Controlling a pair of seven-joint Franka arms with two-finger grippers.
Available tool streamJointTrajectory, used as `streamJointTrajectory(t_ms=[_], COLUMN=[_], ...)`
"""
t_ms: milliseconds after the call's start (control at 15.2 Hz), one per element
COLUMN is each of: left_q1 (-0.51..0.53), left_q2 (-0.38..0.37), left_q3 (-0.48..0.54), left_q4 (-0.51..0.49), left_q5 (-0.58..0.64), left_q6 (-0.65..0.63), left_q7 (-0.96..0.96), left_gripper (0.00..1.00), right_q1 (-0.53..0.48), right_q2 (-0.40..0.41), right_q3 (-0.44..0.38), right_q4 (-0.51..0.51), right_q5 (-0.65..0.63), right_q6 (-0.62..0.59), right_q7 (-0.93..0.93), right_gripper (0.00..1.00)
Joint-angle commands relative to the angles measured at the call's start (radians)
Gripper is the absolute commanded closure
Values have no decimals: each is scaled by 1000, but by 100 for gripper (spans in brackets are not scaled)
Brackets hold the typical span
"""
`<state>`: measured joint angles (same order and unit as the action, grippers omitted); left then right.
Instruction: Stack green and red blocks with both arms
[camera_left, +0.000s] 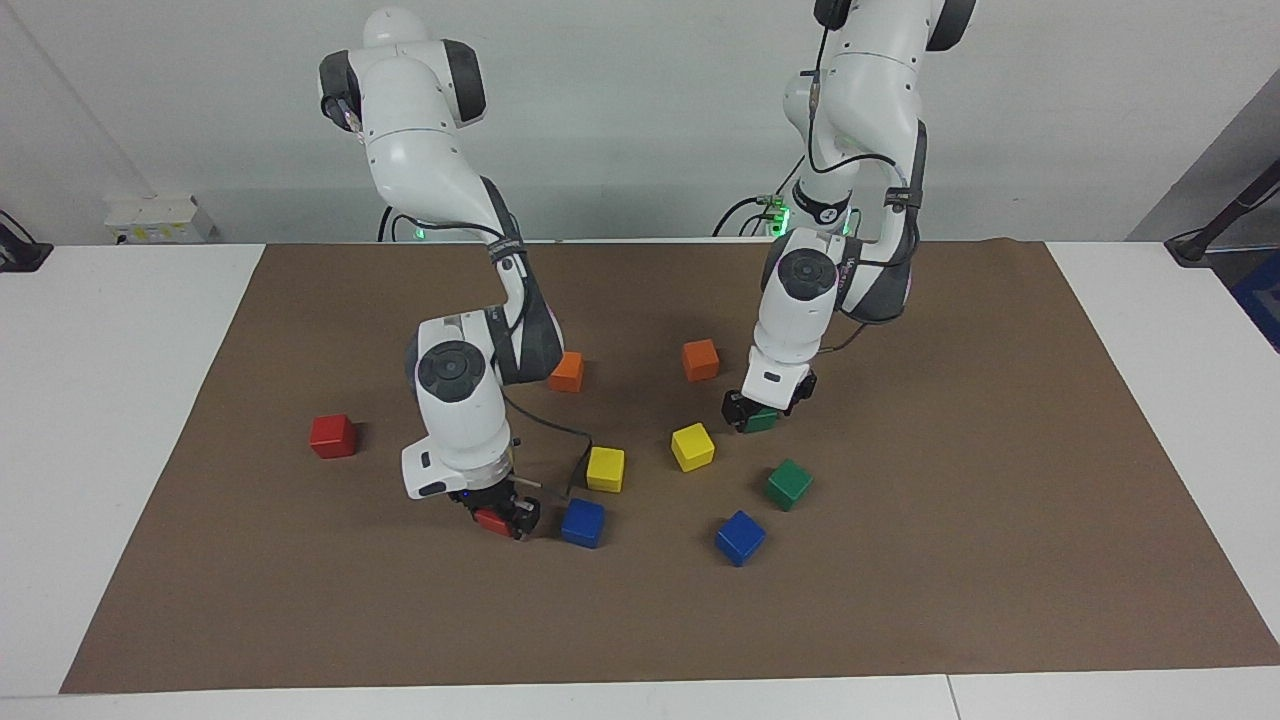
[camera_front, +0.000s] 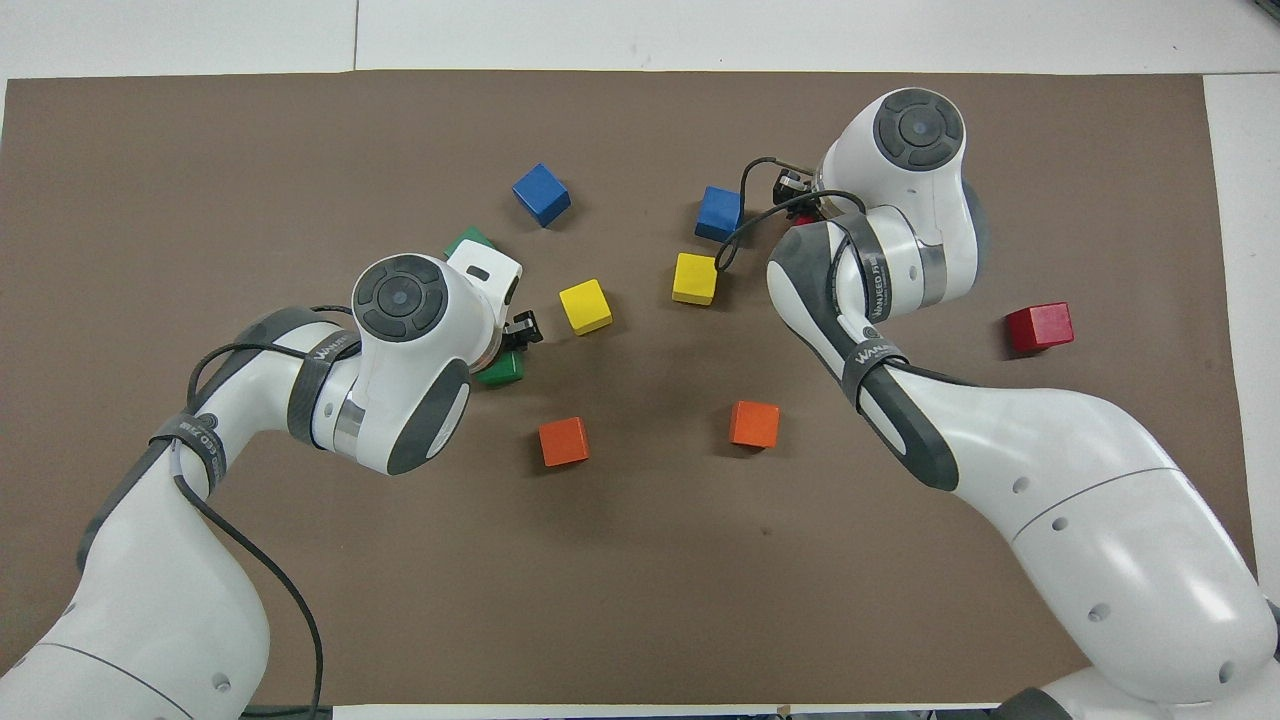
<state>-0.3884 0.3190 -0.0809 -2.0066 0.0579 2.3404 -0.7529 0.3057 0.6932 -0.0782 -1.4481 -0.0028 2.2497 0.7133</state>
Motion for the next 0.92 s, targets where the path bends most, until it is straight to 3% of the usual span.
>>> streamJointTrajectory(t_ms=[0, 197, 393, 525, 721, 852], left_q1=[-21, 109, 308, 391, 433, 442], left_q2=[-47, -132, -114, -94, -45, -18], left_q3=[7, 18, 18, 18, 18, 18], left_q4=[-21, 15, 86, 118, 134, 114], left_q5=[22, 23, 23, 22, 22, 20], left_q6=[-59, -174, -202, -165, -106, -64], left_q7=[-2, 207, 557, 702, 730, 747], left_gripper=[100, 100, 100, 100, 100, 100], right_q1=[0, -7, -31, -75, -184, -247], right_q2=[-11, -20, -72, -156, -340, -461], right_q3=[6, 6, 5, 3, 3, 3], right_q4=[-26, -12, 3, -17, -185, -375], right_q5=[-2, -6, -14, -16, -17, -17], right_q6=[13, -33, -135, -209, -262, -166], right_q7=[23, 5, -104, -298, -593, -731], right_gripper=[100, 100, 100, 100, 100, 100])
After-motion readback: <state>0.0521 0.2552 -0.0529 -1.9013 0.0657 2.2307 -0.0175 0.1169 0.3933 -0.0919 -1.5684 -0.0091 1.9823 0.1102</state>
